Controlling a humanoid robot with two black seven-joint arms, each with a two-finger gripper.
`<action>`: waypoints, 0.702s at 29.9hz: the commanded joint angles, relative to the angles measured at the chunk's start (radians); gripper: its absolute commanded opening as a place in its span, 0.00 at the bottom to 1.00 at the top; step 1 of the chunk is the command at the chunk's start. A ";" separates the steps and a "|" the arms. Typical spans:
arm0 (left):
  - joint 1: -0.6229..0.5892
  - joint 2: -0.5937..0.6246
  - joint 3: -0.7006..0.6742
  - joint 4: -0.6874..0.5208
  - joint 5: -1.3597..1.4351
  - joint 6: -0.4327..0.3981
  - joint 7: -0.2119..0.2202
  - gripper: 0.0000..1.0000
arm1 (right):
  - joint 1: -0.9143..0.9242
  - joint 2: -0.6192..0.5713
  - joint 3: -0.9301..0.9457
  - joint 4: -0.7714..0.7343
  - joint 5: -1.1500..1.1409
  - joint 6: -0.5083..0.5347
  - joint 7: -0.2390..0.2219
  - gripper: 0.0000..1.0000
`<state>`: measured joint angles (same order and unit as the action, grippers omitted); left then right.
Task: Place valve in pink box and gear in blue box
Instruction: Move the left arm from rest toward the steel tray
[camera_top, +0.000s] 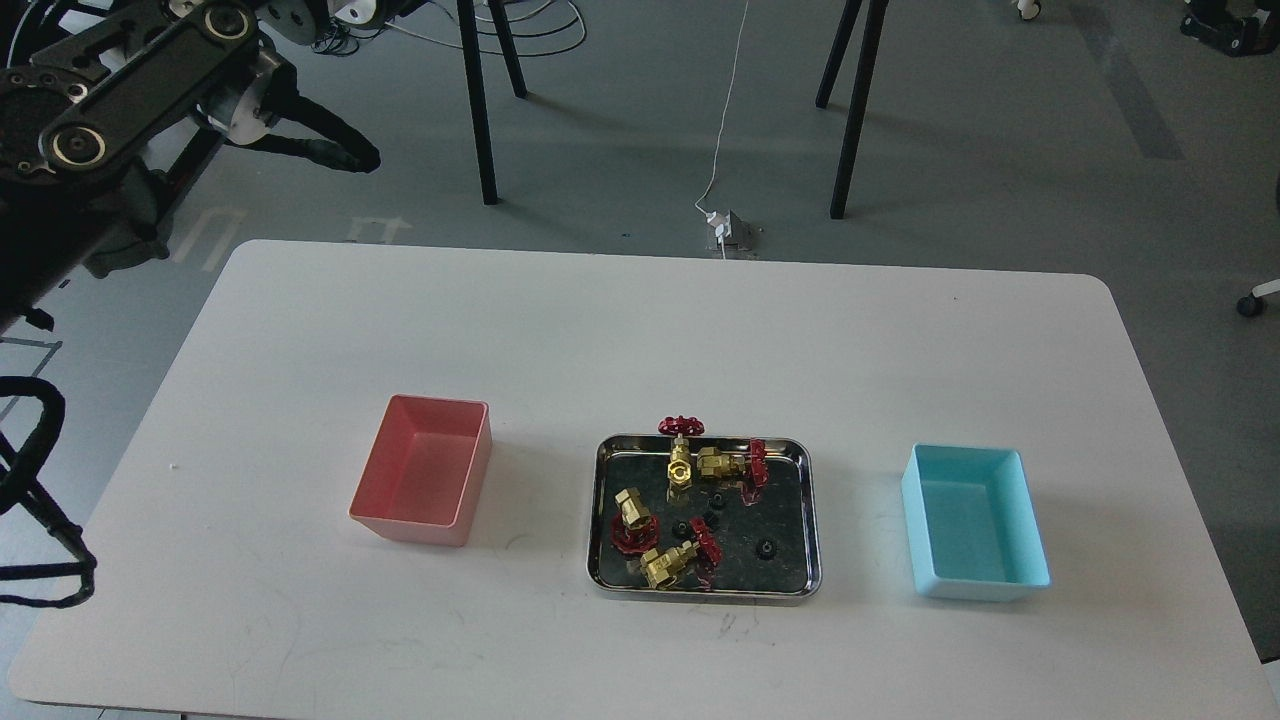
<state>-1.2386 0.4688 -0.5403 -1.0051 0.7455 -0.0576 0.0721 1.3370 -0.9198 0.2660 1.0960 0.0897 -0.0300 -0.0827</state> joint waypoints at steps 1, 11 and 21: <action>0.002 0.005 -0.026 -0.021 0.009 0.008 -0.015 1.00 | -0.001 0.001 -0.002 0.001 -0.034 0.005 0.001 0.99; 0.047 0.057 -0.210 0.043 -0.132 -0.216 -0.090 1.00 | -0.019 0.007 -0.005 0.004 -0.045 0.012 0.007 0.99; 0.237 0.134 -0.139 -0.177 0.201 -0.213 -0.396 0.87 | -0.009 0.006 0.012 0.005 -0.047 0.015 0.012 0.99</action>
<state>-1.0551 0.5421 -0.7097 -1.0604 0.7224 -0.3478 -0.3181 1.3225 -0.9164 0.2785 1.0989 0.0445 -0.0157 -0.0707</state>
